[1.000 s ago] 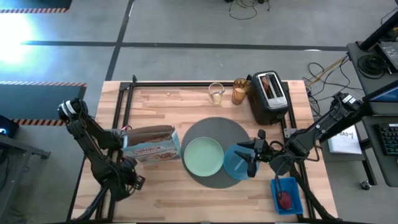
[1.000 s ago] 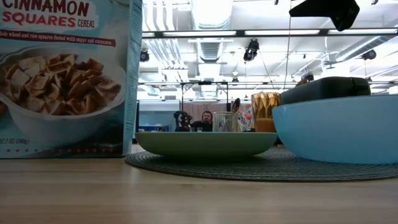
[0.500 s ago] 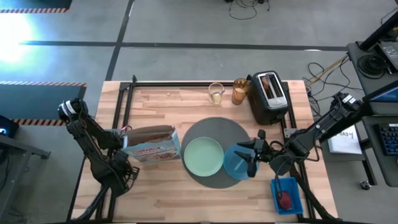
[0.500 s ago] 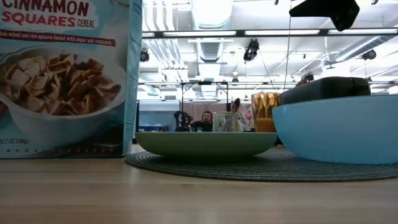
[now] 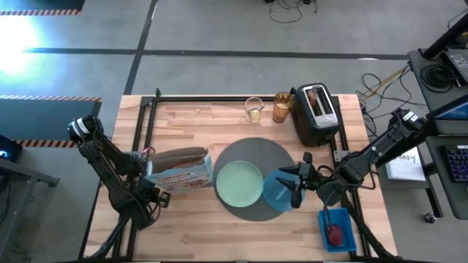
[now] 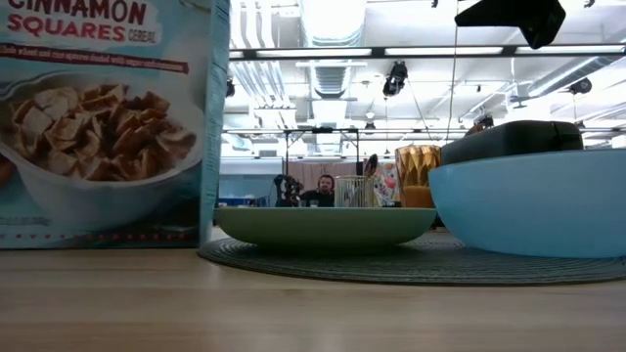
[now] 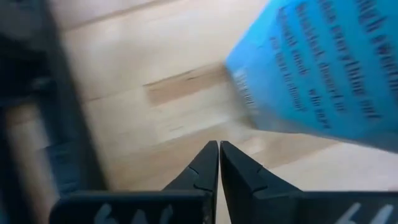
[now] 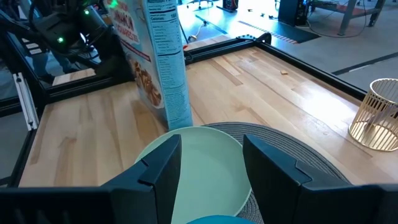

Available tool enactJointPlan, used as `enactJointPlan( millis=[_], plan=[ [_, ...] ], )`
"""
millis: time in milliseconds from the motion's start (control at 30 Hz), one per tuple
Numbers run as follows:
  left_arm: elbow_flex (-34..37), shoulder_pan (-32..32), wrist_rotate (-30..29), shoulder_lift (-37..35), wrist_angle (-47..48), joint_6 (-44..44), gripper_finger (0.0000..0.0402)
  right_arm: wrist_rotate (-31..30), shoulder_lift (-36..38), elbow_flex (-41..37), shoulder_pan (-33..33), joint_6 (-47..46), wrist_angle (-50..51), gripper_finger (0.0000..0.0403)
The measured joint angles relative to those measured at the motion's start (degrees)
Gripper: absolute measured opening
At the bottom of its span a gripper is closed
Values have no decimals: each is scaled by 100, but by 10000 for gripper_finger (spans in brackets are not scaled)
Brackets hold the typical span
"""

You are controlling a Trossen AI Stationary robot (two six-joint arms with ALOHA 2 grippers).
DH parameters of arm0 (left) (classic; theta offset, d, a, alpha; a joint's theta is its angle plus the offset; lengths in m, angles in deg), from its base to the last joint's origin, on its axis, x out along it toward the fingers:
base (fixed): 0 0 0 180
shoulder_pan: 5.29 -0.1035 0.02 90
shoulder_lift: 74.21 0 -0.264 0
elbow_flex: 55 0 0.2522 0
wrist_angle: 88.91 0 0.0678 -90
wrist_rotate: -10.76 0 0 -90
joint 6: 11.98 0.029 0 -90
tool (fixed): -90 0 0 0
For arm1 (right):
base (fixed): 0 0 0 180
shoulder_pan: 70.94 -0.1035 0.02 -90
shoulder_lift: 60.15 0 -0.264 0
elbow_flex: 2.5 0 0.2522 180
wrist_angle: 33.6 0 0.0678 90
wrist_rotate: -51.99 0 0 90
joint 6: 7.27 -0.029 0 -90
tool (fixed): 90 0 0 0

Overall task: Arrange a breakfast setting
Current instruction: Pour the cereal from the cereal box into the blue bowl

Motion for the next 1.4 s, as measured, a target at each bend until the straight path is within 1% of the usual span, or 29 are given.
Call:
enactJointPlan(
  millis=[200, 400, 500, 633, 733, 800, 933, 967, 1033, 1133, 1233, 1400],
  plan=[
    [0, -1, -881, 0, -1107, 482, 0, -2, 0, 0, 0, 0, 2, 164],
    [-13, -2, -2050, 0, -2488, 1423, 0, -1, 0, 0, -1, 0, 2, 164],
    [-13, -3, -2323, 0, -3044, 1924, 0, -2, 0, 0, -2, 0, 0, 164],
    [-13, 30, -2262, -2, -3299, 2258, 0, -1, 0, 0, 0, 0, 1, 164],
    [-13, 114, -1955, -2, -3286, 2367, 0, -2, 0, 0, 0, 0, 0, 164],
    [-12, 173, -1598, -2, -3285, 2405, 0, 0, 0, 0, -2, 0, 0, 164],
    [-9, 293, -466, 0, -3318, 2361, 0, 0, 0, 0, -2, 0, 1, 164],
    [-9, 317, -286, 2, -3321, 2300, 1, 0, 0, 0, 0, 0, 0, 164],
    [2, 325, -169, 2, -3310, 2227, 7, -2, 0, 0, -2, 1, 0, 164],
    [41, 321, -176, -12, -3199, 2251, 27, 0, 0, 0, -2, 2, 0, 164],
    [174, 321, -176, -15, -3241, 2249, 59, 0, 0, 0, -2, 0, 2, 164],
    [638, 323, -176, -59, -3942, 2257, 130, 0, 0, 0, -2, 1, 2, 164]
  ],
)
